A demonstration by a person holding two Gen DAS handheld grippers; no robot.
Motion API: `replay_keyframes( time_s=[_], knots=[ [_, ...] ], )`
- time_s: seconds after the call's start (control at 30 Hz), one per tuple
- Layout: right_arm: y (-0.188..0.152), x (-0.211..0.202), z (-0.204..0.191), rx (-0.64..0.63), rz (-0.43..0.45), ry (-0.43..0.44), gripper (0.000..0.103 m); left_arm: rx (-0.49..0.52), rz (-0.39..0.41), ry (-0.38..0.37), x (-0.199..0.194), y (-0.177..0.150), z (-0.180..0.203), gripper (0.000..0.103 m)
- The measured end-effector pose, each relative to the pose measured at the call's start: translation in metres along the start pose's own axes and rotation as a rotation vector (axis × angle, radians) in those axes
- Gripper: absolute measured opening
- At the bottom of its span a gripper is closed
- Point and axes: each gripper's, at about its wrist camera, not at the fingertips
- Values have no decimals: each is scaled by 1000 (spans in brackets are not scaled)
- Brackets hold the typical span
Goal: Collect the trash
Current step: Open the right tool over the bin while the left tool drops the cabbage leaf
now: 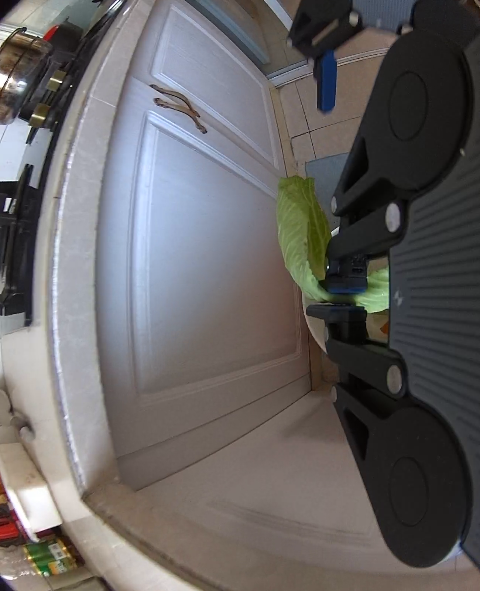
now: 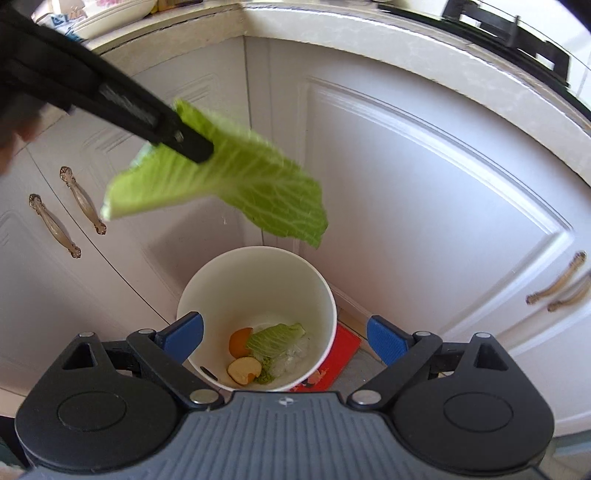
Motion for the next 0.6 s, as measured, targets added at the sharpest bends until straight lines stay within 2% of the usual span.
replay_keyframes(
  time_s=[0.17,0.27,0.3,0.33,0.4,0.47,0.6],
  knots=[
    [-15,-24,7,66,27,-30,98,-18,-56,10,45,-11,3,4],
    [-24,-34,8,85,40,-68,98,-23,-86,1,75,-19,5,11],
    [-28,-37,8,92,44,-84,98,-25,-100,-7,85,-21,5,24],
    [-31,-41,10,103,46,-92,98,-18,-112,-4,95,-24,7,51],
    [-36,-48,15,136,47,-102,99,-5,-112,63,108,-30,12,84],
    [-40,-50,15,156,47,-113,99,24,-84,112,113,-36,17,86],
    [-42,-54,14,170,50,-128,100,52,-94,132,121,-41,21,89]
  ],
)
Point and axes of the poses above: each gripper's, at about its wrist camera, not at the fingertips, and x roughly the way its jaws point, z to its right, y to its top, and after that the axes turned 8 degrees about x, right-handed
